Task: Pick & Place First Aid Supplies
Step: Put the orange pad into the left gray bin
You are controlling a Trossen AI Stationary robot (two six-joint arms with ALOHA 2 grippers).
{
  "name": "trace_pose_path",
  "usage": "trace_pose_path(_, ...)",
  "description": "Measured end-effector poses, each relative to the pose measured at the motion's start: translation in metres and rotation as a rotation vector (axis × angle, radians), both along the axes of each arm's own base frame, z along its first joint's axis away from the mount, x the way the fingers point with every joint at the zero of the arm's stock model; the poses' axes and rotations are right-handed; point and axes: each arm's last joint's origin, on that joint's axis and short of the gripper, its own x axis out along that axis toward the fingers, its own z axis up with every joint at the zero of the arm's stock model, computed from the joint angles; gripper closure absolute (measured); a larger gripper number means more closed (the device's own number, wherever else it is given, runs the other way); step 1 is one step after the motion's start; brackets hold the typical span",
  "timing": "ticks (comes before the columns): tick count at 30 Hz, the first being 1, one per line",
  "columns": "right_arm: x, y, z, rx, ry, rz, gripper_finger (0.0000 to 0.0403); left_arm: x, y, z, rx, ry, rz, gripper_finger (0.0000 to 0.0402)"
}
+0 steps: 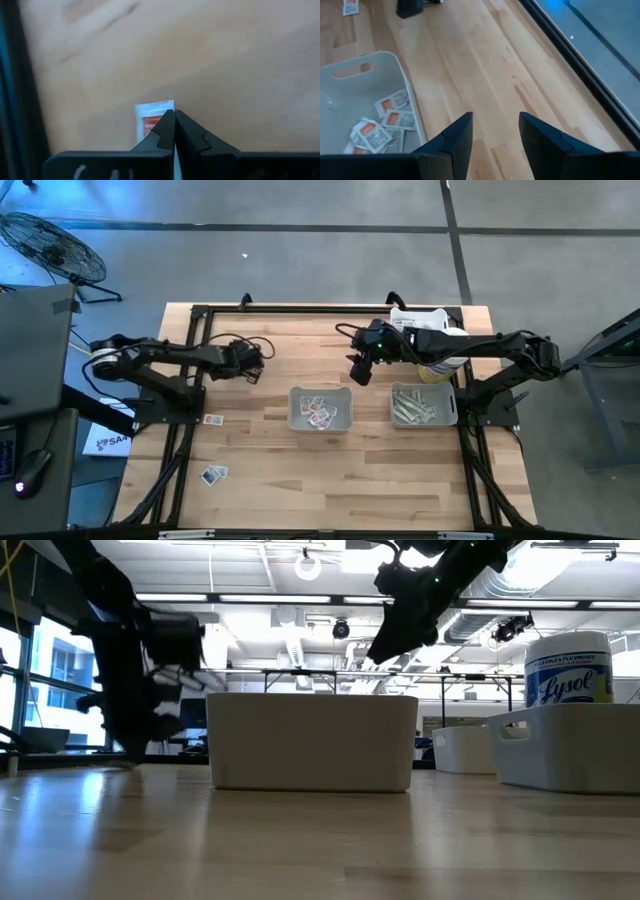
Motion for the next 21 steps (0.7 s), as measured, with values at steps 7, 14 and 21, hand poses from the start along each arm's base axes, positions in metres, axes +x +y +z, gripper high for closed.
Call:
trace_pose_path(7,0.000,-0.002,0.000,-0.048,0.014,-0.006,0.0249,0.014,-0.016,0.039,0.095,-0.154,-0.148,0.0401)
trace_pose_path(14,0.001,-0.003,0.002,-0.086,0.004,0.005,0.0249,0.037,-0.044,0.072,0.174,-0.374,-0.449,0.0402)
trace_pose_path(21,0.004,-0.003,0.007,-0.135,-0.036,0.033,0.0249,0.073,-0.078,0.093,0.243,-0.672,-0.801,0.0401)
